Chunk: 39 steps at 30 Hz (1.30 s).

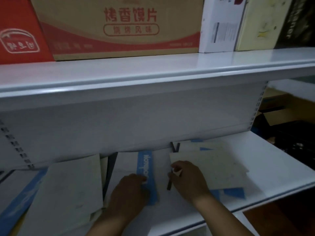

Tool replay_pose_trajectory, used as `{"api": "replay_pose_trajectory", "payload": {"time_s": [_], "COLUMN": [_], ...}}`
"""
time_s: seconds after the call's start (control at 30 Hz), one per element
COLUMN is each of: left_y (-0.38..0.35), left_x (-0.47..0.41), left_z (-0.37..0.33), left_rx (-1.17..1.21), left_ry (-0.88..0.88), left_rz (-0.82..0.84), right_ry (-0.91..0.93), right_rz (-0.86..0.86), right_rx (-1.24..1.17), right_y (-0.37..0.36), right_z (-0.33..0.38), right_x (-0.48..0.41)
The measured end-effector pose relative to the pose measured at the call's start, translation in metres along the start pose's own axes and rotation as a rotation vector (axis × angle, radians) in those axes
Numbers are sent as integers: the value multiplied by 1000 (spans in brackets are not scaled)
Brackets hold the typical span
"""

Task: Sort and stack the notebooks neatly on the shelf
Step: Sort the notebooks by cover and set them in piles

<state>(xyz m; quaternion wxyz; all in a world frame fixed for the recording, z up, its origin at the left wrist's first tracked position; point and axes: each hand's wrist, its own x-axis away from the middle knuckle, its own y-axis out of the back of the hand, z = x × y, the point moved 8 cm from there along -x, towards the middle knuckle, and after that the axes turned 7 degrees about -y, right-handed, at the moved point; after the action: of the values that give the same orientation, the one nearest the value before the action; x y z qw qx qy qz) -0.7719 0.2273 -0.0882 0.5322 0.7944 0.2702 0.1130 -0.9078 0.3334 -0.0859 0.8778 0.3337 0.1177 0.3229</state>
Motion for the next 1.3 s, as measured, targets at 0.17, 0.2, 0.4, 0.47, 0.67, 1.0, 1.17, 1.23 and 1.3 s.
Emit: {"api": "replay_pose_trajectory", "payload": {"time_s": [0.17, 0.2, 0.4, 0.47, 0.67, 1.0, 1.17, 1.23, 1.3], "left_y": [-25, -31, -65, -60, -15, 111, 104, 103, 108], "left_x": [-59, -73, -116, -116, -74, 89, 109, 108, 96], "left_z": [-66, -77, -98, -97, -79, 119, 160, 164, 152], "left_rx": [203, 203, -153, -235, 343, 554, 130, -14, -19], "left_ry": [-179, -188, -94, -78, -19, 585, 692, 730, 672], "left_rz": [115, 137, 294, 277, 197, -564, -319, -244, -321], "right_ry": [-174, -225, -301, -280, -144, 244, 371, 354, 353], "right_rz": [-254, -276, -328, -336, -527, 366, 320, 295, 189], "right_rx": [143, 181, 279, 325, -91, -271, 78, 135, 122], "right_y": [73, 84, 122, 122, 111, -95, -155, -148, -122], "right_z": [-68, -83, -135, -136, -95, 120, 136, 119, 99], "right_x": [3, 7, 24, 24, 16, 22, 28, 31, 28]}}
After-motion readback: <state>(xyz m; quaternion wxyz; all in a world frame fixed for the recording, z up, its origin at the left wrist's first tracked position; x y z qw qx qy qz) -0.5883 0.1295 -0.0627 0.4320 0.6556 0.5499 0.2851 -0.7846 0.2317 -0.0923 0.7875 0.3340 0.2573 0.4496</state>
